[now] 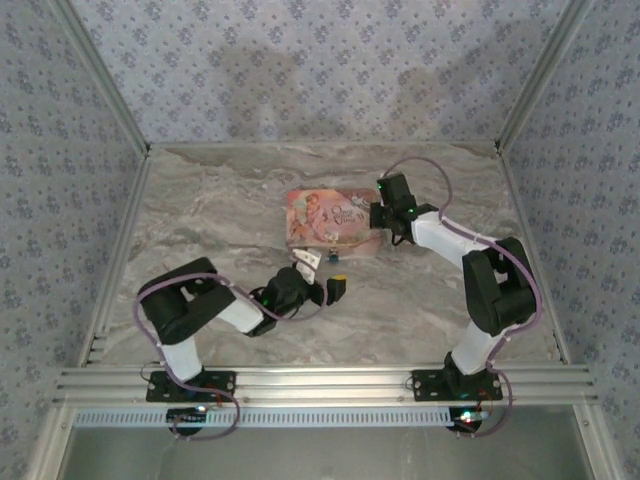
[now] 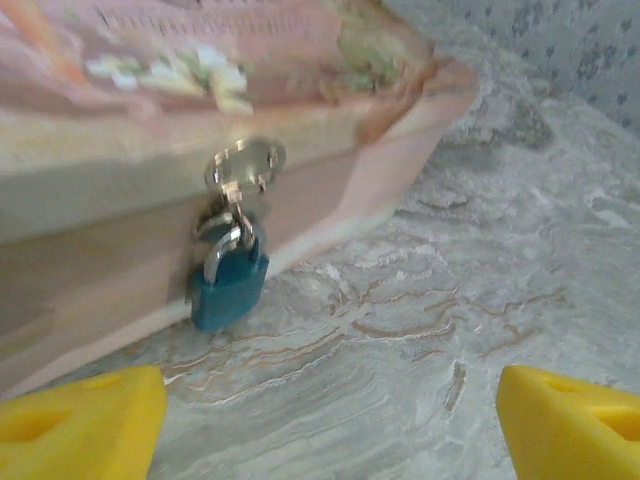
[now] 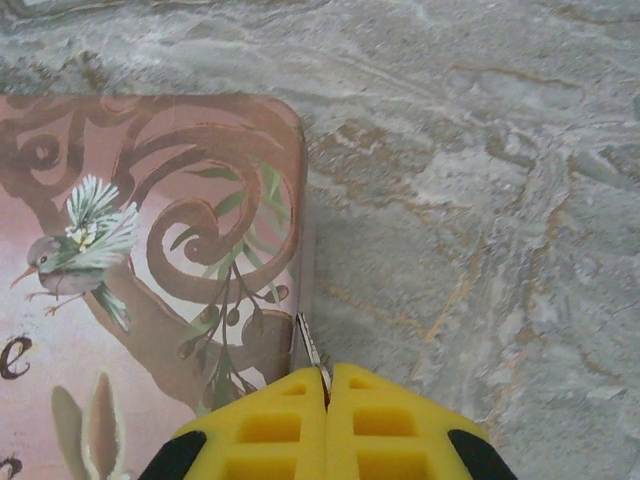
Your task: Unlock a padlock with a key
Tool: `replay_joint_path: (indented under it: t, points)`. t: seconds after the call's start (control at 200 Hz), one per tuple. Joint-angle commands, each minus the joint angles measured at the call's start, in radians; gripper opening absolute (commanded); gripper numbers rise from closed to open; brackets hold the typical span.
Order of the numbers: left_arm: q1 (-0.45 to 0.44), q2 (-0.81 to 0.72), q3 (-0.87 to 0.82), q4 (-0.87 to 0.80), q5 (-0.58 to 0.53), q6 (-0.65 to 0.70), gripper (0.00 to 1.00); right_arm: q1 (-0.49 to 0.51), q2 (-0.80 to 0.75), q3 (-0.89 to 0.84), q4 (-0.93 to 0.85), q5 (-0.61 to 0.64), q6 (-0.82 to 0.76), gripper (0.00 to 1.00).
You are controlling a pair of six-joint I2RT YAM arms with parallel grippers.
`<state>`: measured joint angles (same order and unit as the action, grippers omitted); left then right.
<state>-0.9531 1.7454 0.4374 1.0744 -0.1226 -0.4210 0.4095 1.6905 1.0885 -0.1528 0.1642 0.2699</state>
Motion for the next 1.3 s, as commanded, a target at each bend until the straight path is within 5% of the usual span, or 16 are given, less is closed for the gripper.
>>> replay_joint_path:
  t: [0.0, 0.255, 0.844, 1.294]
  points:
    - [0.019, -0.086, -0.038, -0.018, -0.031, -0.031, 0.88, 0.045, -0.041, -0.036, -0.064, -0.018, 0.015, 0.00]
    - [0.127, -0.218, -0.009, -0.292, 0.107, -0.172, 0.98, 0.029, -0.045, 0.084, -0.196, 0.093, 0.017, 0.00]
    - [0.187, -0.126, 0.095, -0.344, 0.259, -0.276, 0.98, 0.002, 0.414, 0.754, -0.417, 0.018, -0.091, 0.00]
    - [0.149, -0.015, 0.176, -0.303, 0.262, -0.226, 0.98, 0.044, 0.538, 0.797, -0.440, -0.024, -0.144, 0.00]
